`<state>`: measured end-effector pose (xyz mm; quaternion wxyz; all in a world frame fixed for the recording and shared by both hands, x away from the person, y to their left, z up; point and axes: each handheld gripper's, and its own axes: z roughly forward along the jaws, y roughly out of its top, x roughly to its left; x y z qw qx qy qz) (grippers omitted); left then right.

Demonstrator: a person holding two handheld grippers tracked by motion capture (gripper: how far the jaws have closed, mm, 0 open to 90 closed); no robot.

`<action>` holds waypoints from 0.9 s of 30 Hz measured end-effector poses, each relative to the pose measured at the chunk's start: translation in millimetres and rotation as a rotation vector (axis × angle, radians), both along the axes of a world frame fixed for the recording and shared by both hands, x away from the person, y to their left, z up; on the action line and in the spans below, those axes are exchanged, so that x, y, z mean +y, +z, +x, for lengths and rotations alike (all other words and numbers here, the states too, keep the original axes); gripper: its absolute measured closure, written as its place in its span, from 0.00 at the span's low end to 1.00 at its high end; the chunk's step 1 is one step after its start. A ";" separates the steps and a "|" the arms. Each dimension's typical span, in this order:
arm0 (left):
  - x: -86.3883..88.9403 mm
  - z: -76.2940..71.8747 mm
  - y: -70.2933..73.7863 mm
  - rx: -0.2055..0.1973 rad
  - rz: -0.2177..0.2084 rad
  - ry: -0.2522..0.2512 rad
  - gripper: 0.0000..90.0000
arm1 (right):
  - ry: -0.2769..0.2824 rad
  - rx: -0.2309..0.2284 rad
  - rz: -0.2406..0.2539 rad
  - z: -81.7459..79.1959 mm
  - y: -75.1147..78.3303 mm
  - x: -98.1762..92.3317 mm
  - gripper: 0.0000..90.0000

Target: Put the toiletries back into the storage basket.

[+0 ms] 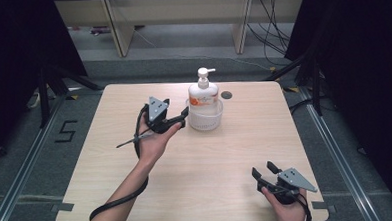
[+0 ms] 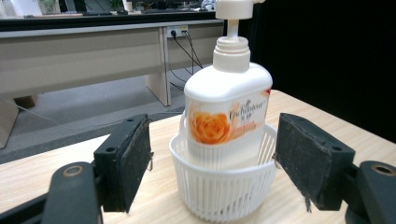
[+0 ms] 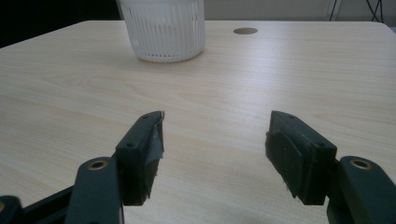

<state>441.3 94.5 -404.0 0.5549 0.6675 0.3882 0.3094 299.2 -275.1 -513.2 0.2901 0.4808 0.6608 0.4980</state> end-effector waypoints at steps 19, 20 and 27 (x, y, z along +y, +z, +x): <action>66.4 -61.8 -76.0 0.008 0.037 0.013 0.31 | 0.004 0.009 -0.019 -0.4 -0.1 0.3 0.41; 69.9 -64.7 -79.9 0.010 0.034 0.017 0.31 | 0.004 0.009 -0.019 -0.4 -0.1 0.3 0.41; 89.3 -81.7 -105.9 0.054 0.025 0.048 0.31 | 0.010 0.019 -0.017 -0.1 0.1 2.0 0.41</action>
